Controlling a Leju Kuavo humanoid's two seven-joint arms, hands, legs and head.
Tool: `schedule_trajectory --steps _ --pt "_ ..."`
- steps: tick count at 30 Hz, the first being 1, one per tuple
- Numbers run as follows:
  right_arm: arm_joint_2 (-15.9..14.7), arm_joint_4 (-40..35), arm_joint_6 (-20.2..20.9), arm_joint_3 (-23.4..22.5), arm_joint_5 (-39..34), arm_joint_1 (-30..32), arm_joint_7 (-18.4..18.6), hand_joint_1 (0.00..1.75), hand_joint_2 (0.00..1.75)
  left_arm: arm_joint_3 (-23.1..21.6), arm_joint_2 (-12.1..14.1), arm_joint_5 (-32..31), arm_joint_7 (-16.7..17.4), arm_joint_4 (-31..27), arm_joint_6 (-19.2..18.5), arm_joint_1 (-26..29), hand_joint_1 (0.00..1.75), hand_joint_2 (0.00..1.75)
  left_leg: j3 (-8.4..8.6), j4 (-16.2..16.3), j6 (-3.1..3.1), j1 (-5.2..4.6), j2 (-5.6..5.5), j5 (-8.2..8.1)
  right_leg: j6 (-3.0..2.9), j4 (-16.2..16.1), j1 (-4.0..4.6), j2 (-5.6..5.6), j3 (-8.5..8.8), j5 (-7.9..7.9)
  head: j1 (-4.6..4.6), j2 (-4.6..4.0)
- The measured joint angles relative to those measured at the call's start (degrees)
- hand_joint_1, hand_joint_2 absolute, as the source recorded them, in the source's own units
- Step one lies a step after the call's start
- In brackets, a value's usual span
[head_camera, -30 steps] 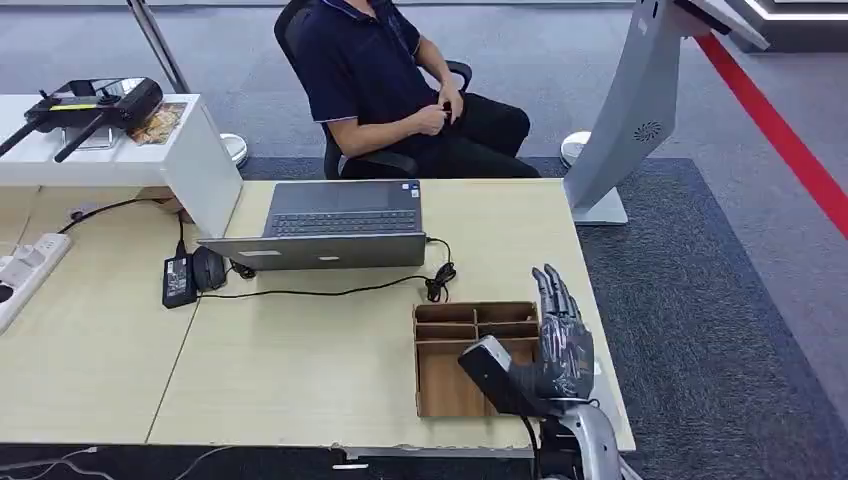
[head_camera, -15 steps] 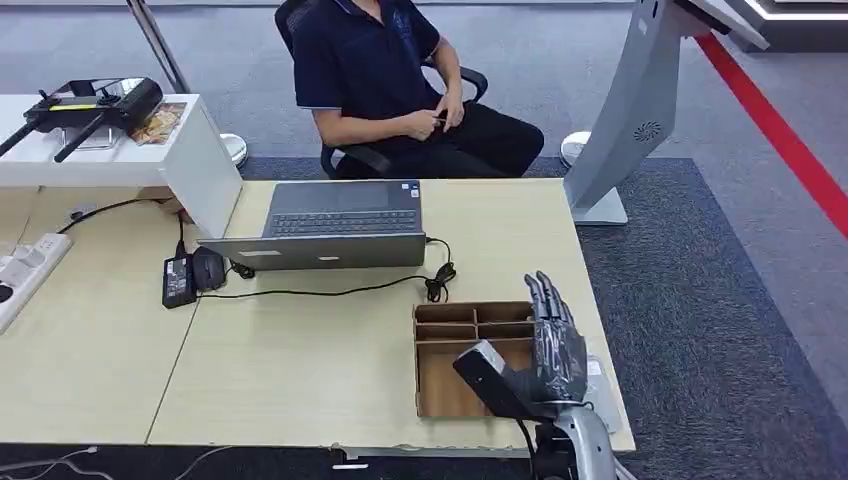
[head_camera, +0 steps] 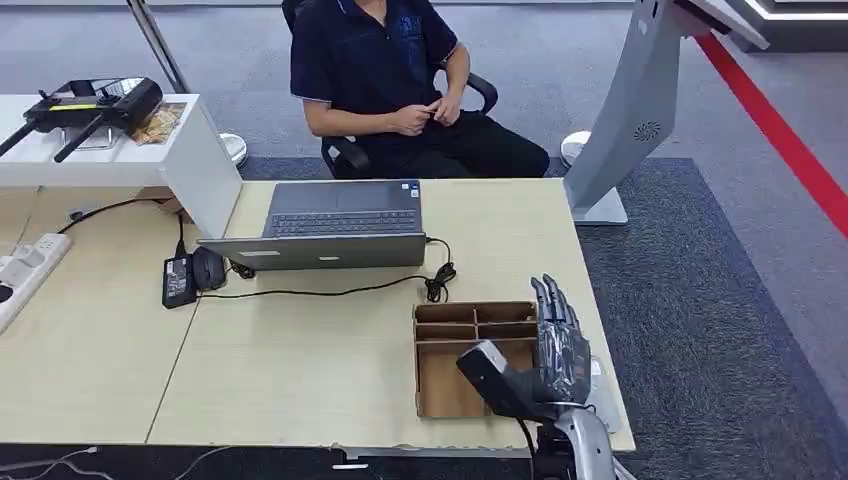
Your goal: Pass the card to the sensor for recognition and then transmit it.
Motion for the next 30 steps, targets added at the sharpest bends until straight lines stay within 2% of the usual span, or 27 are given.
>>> schedule_trajectory --steps 4,12,30 --pt "0.0 0.5 -1.7 -0.1 2.1 0.0 1.0 0.0 1.75 0.0 0.0 0.0 0.2 0.0 0.0 0.0 0.0 0.0 0.0 0.0 0.0 0.0 0.0 0.0 0.0 0.0 0.0 0.0 0.0 0.0 0.0 0.0" --pt "0.1 1.3 -2.1 -0.7 4.5 0.0 1.4 0.0 1.75 0.0 0.0 0.0 0.3 0.0 0.0 0.0 0.0 0.0 0.01 0.0 0.0 0.0 0.0 0.0 0.0 0.0 0.0 0.0 0.01 0.0 0.0 0.0" --pt "3.5 3.2 -2.1 -1.6 4.5 0.1 -2.8 0.0 1.75 -0.5 0.0 0.0 0.4 0.0 0.0 0.0 0.0 0.0 0.0 0.0 0.0 0.0 0.0 0.0 0.0 0.0 0.0 0.0 0.01 0.0 0.0 0.0"
